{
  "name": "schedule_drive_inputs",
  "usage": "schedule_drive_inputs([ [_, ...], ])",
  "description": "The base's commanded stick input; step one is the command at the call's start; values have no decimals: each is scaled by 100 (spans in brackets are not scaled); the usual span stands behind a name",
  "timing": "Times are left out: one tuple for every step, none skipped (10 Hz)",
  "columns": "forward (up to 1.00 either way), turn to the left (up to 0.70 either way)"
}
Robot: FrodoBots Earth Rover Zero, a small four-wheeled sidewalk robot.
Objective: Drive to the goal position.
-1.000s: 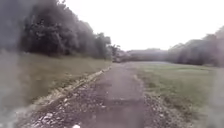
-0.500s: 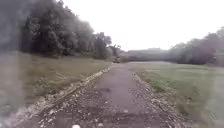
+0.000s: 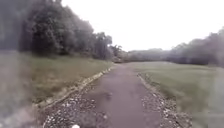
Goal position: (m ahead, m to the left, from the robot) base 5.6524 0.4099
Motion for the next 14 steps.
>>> schedule_drive_inputs([
  [85, 0],
  [85, 0],
  [85, 0],
  [85, 0],
  [85, 0],
  [85, 0],
  [85, 0],
  [85, 0],
  [85, -20],
  [85, -20],
  [85, 0],
  [85, 0],
  [85, 0],
  [85, -2],
])
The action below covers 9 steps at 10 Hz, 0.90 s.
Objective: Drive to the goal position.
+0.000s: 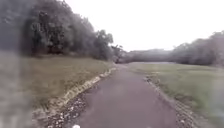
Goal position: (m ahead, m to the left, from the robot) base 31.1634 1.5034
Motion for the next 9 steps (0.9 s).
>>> schedule_drive_inputs([
  [85, -5],
  [85, -31],
  [85, -27],
  [85, 0],
  [85, 0],
  [85, 0],
  [85, 0],
  [85, 0],
  [85, 0],
])
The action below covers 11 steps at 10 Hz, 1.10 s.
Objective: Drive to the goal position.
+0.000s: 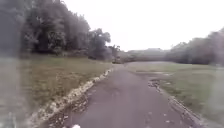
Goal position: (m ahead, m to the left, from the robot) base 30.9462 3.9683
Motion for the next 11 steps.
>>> schedule_drive_inputs([
  [85, 0],
  [85, -3],
  [85, -8],
  [85, -25],
  [85, -29],
  [85, -32],
  [85, -18],
  [85, -5],
  [85, 0],
  [85, 0],
  [85, -7],
])
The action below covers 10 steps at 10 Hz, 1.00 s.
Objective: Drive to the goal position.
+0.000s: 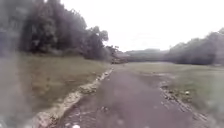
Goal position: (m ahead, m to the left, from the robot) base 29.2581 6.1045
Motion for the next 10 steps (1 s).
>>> schedule_drive_inputs([
  [85, -16],
  [85, -34],
  [85, -34],
  [85, -34],
  [85, 0],
  [85, 0],
  [85, 0],
  [85, 0],
  [85, 0],
  [85, 0],
])
